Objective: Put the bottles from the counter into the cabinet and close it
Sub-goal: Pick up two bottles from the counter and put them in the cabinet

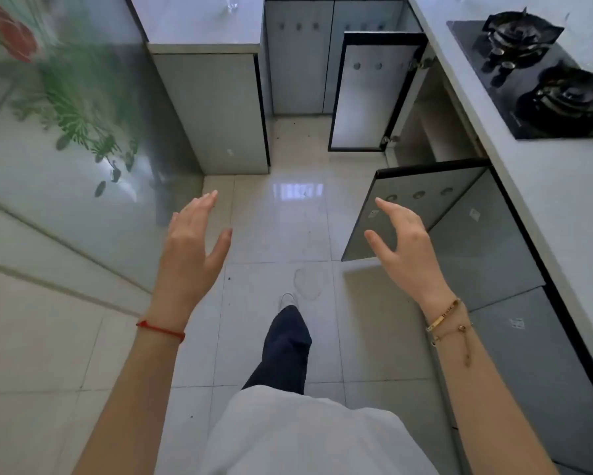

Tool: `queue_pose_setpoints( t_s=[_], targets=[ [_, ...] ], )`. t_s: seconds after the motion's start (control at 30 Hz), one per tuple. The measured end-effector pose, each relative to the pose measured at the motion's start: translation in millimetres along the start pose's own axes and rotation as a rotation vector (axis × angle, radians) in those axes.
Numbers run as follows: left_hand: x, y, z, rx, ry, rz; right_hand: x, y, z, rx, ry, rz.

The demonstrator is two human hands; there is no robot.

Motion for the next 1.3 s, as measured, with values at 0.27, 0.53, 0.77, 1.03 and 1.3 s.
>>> queue_pose_setpoints(
  t_s=[0.27, 0.53, 0.77, 1.03, 1.3],
  targets=[
    [150, -39, 44, -0.035, 0.013, 0.012, 160, 12, 48, -0.009, -0.001, 0.026],
    [320, -60, 86, -0.051, 0.036, 0.054, 330, 30, 75, -0.047, 0.086, -0.016],
    [430, -66, 135, -0.053, -0.004, 0.057, 427, 67, 102, -0.031, 0.096, 0.028],
    [573, -62, 212, -0.051, -0.008, 0.027, 583, 119, 136, 0.003, 0.078, 0.017],
    [737, -52, 263, -0.063, 0.063, -0.027, 778, 145, 143, 0.046, 0.056, -0.068]
  ],
)
Point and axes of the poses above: each hand's wrist, its own x-axis towards the middle knuckle, its own z-axis out of the palm, y = z × x, the point moved 5 cm from there along x, towards the middle knuckle, and after that the axes turned 8 degrees about y, right-handed, at the moved point
